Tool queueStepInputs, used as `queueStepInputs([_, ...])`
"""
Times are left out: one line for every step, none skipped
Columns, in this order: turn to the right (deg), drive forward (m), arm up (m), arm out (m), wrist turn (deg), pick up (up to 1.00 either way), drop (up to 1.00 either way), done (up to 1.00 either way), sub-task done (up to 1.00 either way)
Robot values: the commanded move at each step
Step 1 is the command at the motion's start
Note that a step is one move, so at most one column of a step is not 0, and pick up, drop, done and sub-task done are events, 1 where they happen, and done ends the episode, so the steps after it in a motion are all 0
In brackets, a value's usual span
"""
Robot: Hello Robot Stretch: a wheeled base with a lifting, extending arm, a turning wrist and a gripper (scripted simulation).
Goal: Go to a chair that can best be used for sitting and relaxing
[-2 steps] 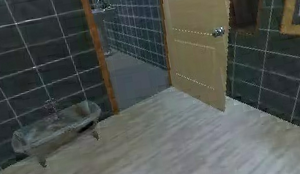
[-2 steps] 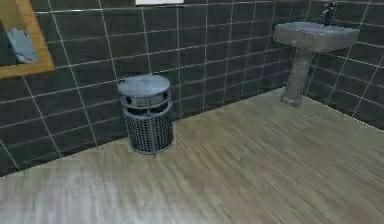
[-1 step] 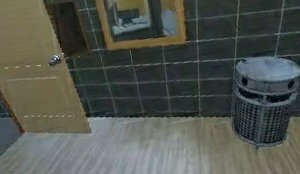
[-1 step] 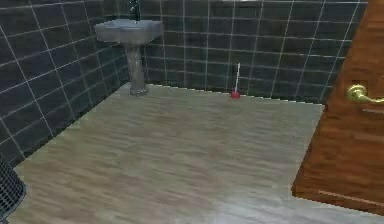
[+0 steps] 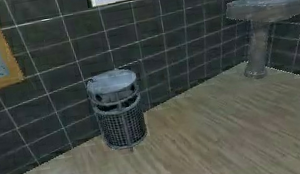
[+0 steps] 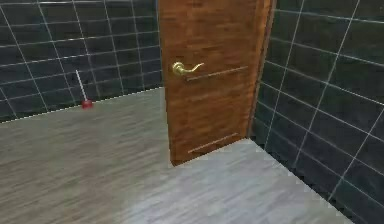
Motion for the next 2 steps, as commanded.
queueStepInputs([45.0, 0.0, 0.0, 0.0, 0.0, 0.0, 0.0, 0.0, 0.0])
queueStepInputs([12.0, 0.0, 0.0, 0.0, 0.0, 0.0, 0.0, 0.0, 0.0])
